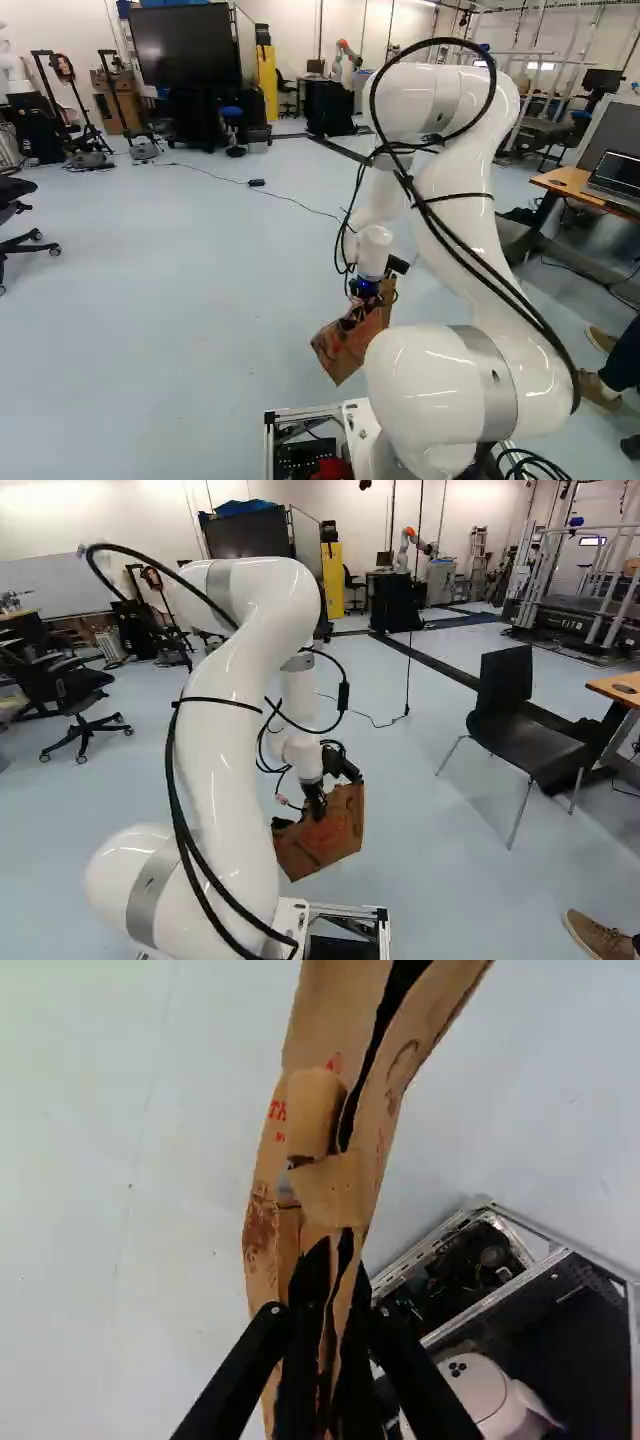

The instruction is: Pick up the grocery bag from the ground

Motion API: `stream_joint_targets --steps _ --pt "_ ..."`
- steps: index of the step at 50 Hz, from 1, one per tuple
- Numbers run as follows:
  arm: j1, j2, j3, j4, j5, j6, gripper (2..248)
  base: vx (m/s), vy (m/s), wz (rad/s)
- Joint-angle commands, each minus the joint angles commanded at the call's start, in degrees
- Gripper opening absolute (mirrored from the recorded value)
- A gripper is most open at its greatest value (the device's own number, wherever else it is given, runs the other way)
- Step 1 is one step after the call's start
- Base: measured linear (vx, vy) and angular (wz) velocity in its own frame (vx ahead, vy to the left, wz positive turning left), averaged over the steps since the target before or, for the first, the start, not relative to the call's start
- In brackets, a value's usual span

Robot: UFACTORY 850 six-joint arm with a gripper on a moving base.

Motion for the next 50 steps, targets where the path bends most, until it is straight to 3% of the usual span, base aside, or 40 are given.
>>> stream_joint_targets --steps 20,29,50 --pt "-1.0 7.2 7.5 0.0 0.0 -15.2 19 0.0 0.0 0.0" --pt "-1.7 10.7 10.9 0.0 0.0 -16.6 19 0.0 0.0 0.0" --pt "-3.6 19.4 18.2 0.0 0.0 -16.8 19 0.0 0.0 0.0"
